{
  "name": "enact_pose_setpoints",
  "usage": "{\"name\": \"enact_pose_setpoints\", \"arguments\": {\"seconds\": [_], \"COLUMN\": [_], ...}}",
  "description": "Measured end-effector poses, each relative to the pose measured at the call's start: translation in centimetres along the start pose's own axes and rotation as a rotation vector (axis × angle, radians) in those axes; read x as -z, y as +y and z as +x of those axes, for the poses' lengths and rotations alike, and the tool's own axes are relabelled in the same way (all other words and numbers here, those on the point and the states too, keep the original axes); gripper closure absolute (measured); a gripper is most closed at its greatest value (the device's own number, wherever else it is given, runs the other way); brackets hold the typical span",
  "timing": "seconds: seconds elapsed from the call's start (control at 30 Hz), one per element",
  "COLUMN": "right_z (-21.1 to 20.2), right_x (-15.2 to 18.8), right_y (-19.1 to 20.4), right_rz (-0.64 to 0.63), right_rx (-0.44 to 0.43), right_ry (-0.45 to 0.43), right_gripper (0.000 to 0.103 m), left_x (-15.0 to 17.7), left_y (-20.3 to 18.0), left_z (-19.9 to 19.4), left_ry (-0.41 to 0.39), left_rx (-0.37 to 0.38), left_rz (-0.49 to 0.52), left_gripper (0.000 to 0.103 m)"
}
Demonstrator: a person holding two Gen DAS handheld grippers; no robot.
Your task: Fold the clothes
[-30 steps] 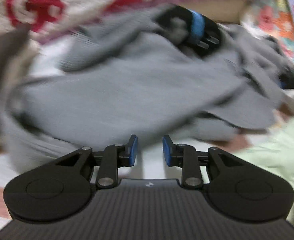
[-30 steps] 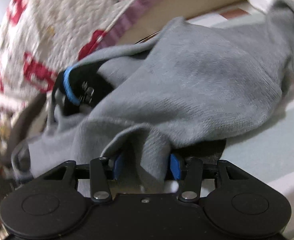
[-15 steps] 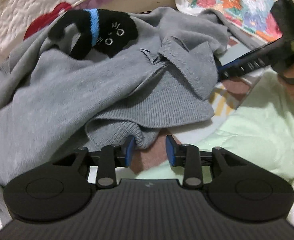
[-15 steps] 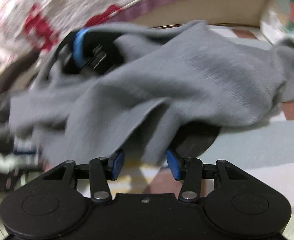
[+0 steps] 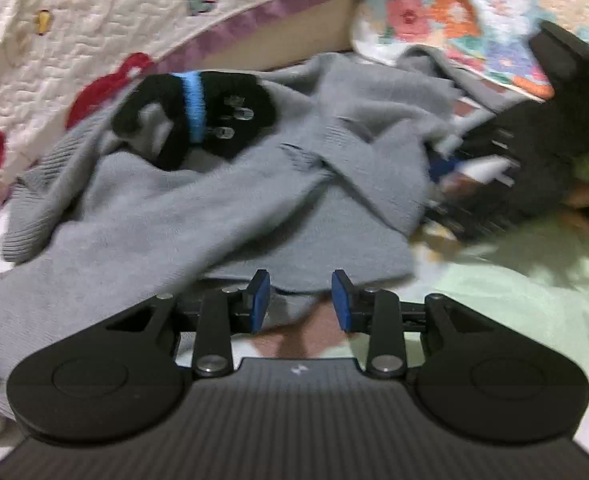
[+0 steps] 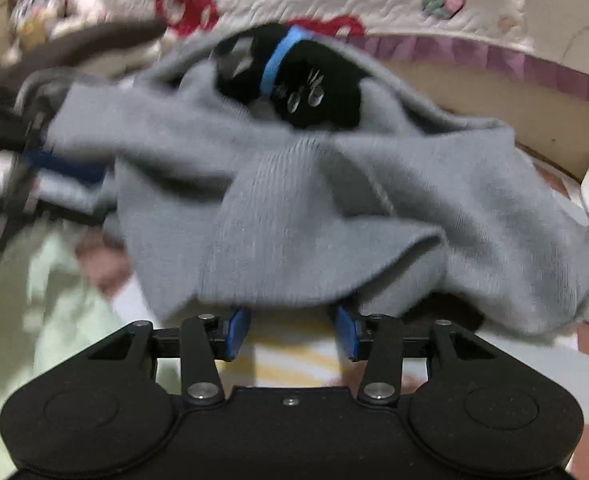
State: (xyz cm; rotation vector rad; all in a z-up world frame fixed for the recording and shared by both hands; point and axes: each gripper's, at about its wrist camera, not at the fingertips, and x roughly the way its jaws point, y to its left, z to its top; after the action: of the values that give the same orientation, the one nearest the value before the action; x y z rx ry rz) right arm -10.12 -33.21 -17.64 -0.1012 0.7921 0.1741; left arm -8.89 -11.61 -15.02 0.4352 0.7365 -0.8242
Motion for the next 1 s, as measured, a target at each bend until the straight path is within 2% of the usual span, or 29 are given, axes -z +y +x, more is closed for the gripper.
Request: {"name": "enact_pose_setpoints", "arguments": {"seconds": [0.03,0.13,0.17,0.23,0.33,0.5,0.6,0.67,0.73,0.8,0.9,0.97,1.0], "right_z": [-0.2,-1.0,-0.9,0.0,1.8,4.3,5.0,5.5,5.5,4.6,2.0,-0.5,-1.3], "right_x": [-0.4,-1.8,-2.5,-3.7,-4.6,-5.7,-6.8,-7.6,-8.2,-8.3,-7.8,-6.7,-6.2], "right_y": [-0.4,-1.8,-2.4,-3.4,-5.2,-9.1,-11.6,-12.4,-12.4,-11.9,-11.2,-10.5,-9.9], "right_rz": [0.022,0.088,0.111,0.138,0.181,0.385,0.494,0.494,0.42,0.38,0.39,0.42,0.445], "right_rx": [0.009,0.026,0.011,-0.001,-0.018,-0.113,-0.15,-0.106,-0.036,0.003,0.046,0.007,-0.062], "right_ry": [-0.048,-0.194,-0.208,-0.175,-0.134,-0.112,-0.119,-0.074,-0.031,-0.033,-0.093,-0.158,-0.178], "right_gripper": [0.055,0.052,0.052,0.052,0.052,0.057,0.058,0.061,0.061,0.061,0.061,0.059,0.059], "left_x": [0.2,0.4,0.4,0.3,0.2,-0.6,-1.3,-1.8,-2.3,-2.8,-3.6,-3.6,-3.5], "left_y": [-0.4,-1.6,-1.6,-1.7,-1.5,-1.9,-1.5,-1.2,-0.9,-0.6,-0.1,0.7,1.1], "left_z": [0.0,0.7,0.9,1.3,1.6,3.3,3.6,3.9,4.1,4.3,4.6,4.7,4.7], "left_ry": [0.007,0.045,0.062,0.086,0.067,0.068,0.045,0.031,0.016,0.001,-0.022,-0.023,-0.026], "left_rx": [0.02,0.02,0.023,0.031,0.041,0.011,-0.018,-0.038,-0.057,-0.077,-0.106,-0.121,-0.132], "left_rz": [0.021,0.09,0.083,0.063,0.024,0.063,0.048,0.038,0.029,0.019,0.004,-0.005,-0.011], "left_gripper": [0.068,0.068,0.068,0.068,0.067,0.065,0.065,0.065,0.065,0.065,0.065,0.065,0.065]}}
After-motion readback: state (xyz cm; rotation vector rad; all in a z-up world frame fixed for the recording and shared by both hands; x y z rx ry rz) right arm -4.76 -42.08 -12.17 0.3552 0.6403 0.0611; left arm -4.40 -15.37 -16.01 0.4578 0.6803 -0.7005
